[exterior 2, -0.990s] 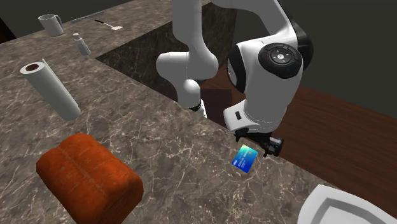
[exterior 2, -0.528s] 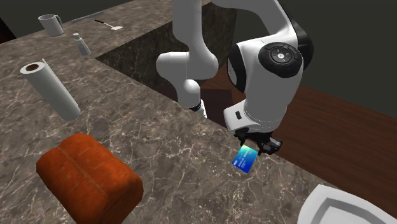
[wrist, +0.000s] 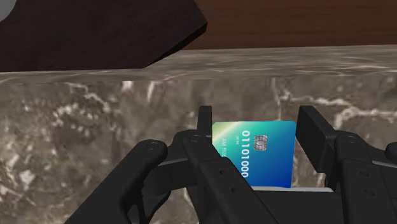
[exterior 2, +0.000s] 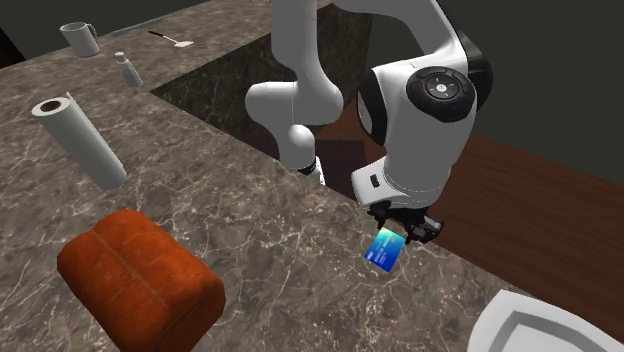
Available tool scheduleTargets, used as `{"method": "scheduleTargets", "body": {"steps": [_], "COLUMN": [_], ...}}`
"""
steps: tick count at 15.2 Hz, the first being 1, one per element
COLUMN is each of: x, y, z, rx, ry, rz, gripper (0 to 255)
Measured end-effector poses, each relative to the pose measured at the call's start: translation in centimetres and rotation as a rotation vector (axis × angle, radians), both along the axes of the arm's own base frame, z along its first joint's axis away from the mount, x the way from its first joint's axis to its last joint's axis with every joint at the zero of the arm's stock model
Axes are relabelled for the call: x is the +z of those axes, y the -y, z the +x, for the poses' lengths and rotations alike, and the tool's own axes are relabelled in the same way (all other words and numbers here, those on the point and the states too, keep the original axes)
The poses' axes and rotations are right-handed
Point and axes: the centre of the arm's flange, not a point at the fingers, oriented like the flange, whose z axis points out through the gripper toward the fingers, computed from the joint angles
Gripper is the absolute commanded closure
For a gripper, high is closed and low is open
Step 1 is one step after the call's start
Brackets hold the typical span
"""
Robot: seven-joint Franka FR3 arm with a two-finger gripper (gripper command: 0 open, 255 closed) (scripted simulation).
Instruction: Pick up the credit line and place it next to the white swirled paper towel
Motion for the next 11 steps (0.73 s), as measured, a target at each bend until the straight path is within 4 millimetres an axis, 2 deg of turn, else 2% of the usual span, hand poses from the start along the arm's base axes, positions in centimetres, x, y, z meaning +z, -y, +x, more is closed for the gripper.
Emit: {"method": "scheduleTargets", "body": {"steps": [3,11], "x": [0.9,5.1], "y": [0.0,0.0], "z": [-0.1,0.1], "rx": [0.000,0.000], "ry": [-0.003,-0.003], "rz": [0.000,0.000], "gripper": [255,255]}}
